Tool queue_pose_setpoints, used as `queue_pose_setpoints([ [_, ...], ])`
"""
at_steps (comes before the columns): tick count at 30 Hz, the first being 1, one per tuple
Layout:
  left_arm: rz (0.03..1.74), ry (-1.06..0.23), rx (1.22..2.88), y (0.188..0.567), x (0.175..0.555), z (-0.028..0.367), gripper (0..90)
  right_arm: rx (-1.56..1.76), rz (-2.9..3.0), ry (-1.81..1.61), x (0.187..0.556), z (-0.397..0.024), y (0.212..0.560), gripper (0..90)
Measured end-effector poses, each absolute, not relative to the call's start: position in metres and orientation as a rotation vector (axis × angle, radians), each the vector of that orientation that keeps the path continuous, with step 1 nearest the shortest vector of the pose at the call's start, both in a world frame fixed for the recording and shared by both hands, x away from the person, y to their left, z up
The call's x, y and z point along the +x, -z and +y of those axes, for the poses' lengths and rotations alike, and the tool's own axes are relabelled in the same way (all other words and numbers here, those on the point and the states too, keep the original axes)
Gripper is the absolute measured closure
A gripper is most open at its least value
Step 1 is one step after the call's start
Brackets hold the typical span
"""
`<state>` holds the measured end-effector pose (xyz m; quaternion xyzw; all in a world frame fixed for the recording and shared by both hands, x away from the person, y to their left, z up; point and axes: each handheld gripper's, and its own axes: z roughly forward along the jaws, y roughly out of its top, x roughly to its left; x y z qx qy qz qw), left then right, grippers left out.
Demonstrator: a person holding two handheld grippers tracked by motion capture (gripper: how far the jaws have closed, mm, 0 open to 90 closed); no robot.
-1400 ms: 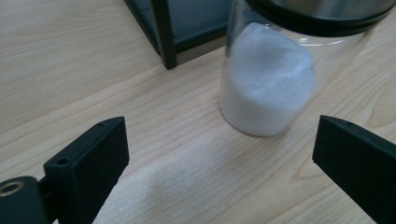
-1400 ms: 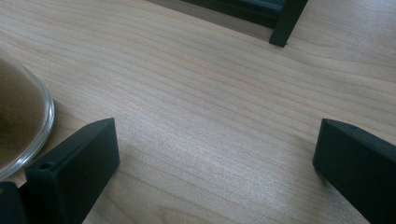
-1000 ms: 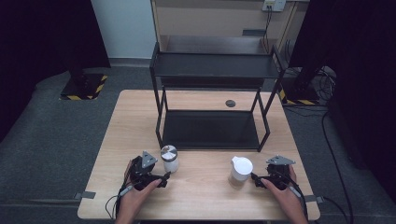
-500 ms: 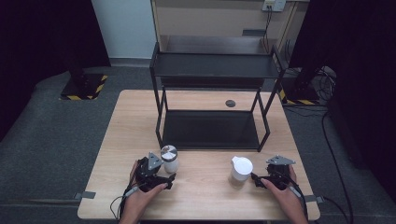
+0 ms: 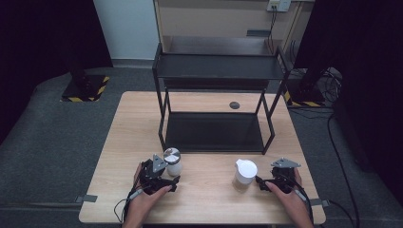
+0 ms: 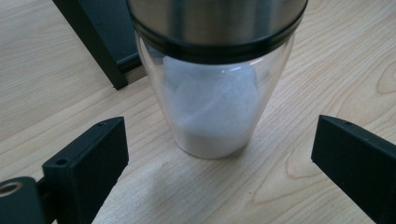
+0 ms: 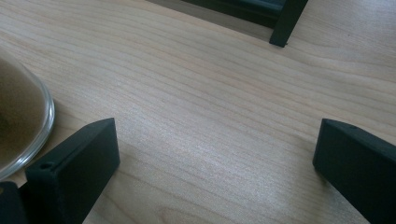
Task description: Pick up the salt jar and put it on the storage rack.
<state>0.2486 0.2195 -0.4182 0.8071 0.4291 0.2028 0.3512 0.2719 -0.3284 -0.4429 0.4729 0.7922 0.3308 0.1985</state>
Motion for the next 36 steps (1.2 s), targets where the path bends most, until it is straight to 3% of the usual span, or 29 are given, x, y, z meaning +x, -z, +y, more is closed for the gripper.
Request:
queue_pose_setpoints([
  [36,1.151,-0.53,2.083,0.416,0.273,0.2,10.5,1.322,2.217,-0.926,0.272,-0.329,0.443,1.0],
])
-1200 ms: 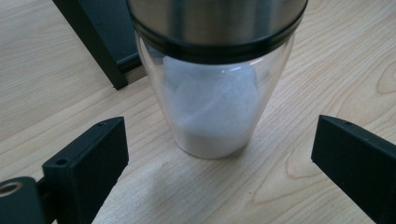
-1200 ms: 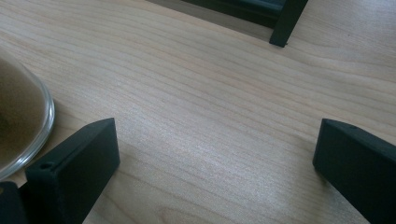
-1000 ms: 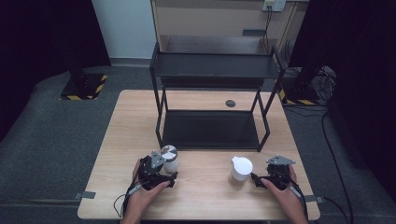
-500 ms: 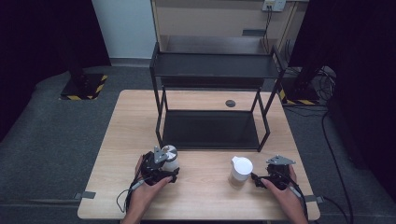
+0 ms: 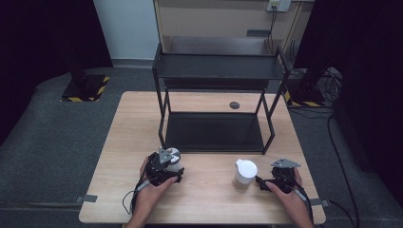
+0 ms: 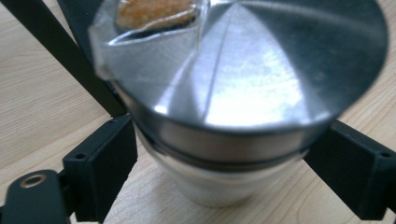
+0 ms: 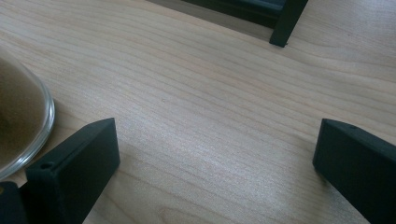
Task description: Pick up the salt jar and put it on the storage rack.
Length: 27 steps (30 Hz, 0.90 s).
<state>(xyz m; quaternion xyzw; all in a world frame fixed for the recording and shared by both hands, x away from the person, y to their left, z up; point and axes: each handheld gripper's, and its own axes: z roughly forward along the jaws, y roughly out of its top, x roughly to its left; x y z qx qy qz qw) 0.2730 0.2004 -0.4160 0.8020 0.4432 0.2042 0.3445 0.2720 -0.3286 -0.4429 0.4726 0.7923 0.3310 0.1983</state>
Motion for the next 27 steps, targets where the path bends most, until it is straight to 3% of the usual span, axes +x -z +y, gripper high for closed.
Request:
queue_pose_setpoints([
  [8,1.171,-0.528,2.058,0.418,0.276,0.196,19.4,1.323,2.217,-0.926,0.272,-0.329,0.443,1.0],
  [11,1.183,-0.554,2.056,0.419,0.274,0.193,28.9,1.322,2.217,-0.927,0.272,-0.329,0.443,1.0],
  [27,1.18,-0.6,2.016,0.412,0.261,0.185,29.8,1.321,2.218,-0.928,0.272,-0.329,0.443,1.0],
])
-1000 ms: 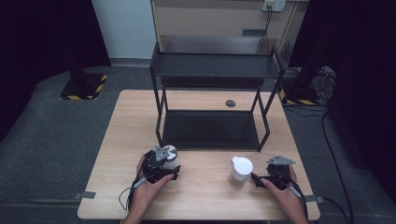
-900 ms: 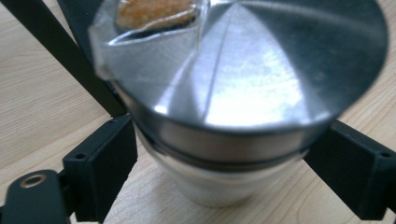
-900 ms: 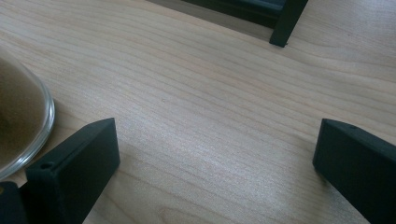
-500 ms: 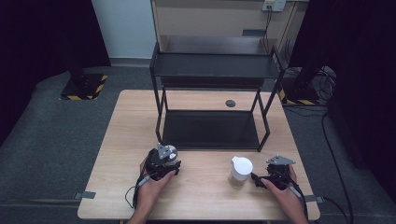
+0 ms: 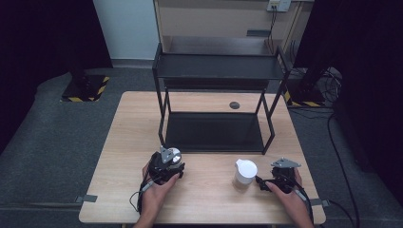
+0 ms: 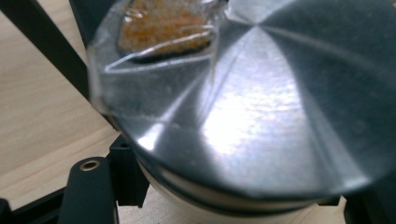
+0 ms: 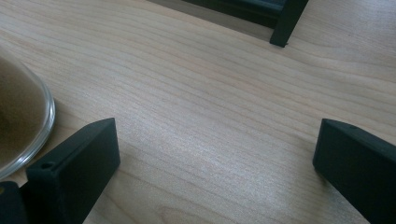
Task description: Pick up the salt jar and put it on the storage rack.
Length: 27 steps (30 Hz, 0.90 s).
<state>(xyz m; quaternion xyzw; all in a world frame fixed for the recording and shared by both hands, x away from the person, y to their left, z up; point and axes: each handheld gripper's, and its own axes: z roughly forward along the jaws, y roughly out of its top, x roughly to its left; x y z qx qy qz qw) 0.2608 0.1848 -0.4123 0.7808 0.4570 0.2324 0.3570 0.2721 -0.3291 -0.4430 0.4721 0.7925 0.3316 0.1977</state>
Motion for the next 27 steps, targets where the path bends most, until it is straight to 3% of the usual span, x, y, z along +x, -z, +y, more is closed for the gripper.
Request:
queue_pose_setpoints([
  [27,1.159,-0.563,2.039,0.396,0.262,0.157,29.8,1.321,2.218,-0.928,0.272,-0.329,0.443,1.0],
])
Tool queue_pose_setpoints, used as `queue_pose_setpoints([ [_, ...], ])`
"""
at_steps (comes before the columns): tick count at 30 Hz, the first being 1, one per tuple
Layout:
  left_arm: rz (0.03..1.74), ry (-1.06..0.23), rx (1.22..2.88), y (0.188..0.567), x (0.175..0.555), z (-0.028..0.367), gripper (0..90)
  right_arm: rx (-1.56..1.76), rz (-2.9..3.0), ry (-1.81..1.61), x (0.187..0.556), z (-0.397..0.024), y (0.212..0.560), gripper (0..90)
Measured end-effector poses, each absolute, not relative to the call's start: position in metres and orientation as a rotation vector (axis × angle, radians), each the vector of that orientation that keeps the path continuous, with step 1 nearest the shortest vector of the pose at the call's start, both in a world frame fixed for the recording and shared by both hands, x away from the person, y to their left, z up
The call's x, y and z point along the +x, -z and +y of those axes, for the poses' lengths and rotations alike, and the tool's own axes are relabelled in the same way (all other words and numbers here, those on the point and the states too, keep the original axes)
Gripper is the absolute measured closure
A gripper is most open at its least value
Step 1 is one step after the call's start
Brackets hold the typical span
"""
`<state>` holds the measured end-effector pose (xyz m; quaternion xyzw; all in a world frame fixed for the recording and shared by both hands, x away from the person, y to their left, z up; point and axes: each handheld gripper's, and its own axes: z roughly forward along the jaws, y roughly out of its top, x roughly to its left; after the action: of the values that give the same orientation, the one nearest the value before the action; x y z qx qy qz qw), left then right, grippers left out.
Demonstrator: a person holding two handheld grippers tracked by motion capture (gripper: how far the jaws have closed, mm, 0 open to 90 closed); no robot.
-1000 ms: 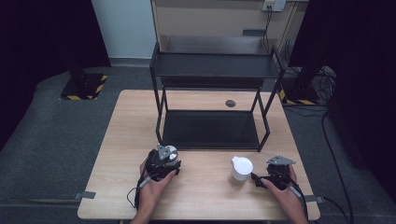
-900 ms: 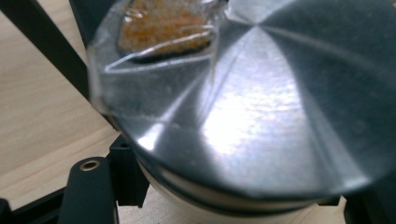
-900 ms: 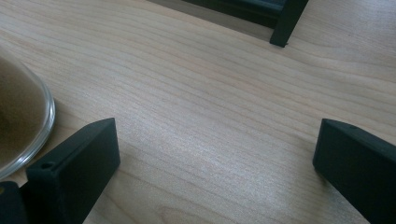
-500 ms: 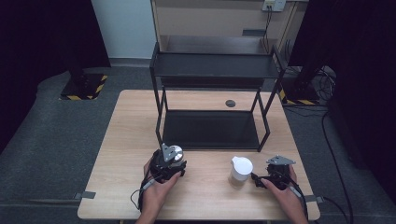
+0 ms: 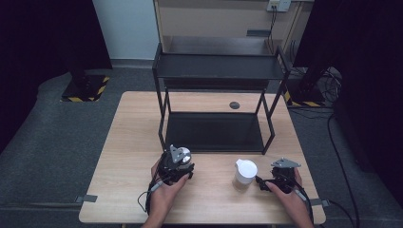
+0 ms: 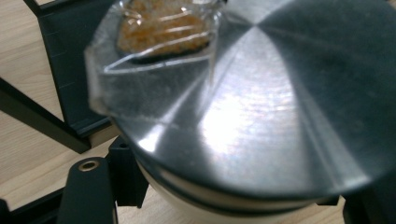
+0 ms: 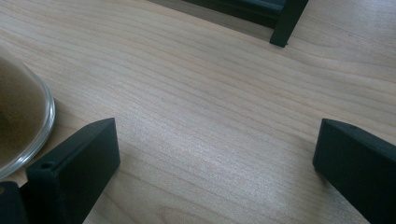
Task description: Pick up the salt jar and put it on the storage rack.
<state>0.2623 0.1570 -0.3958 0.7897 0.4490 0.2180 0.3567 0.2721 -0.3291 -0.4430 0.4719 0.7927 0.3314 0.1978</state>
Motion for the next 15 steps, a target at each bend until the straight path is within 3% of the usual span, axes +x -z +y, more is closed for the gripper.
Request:
queue_pose_setpoints([
  [15,1.163,-0.563,2.06,0.39,0.28,0.141,29.8,1.32,2.218,-0.928,0.272,-0.329,0.443,1.0],
])
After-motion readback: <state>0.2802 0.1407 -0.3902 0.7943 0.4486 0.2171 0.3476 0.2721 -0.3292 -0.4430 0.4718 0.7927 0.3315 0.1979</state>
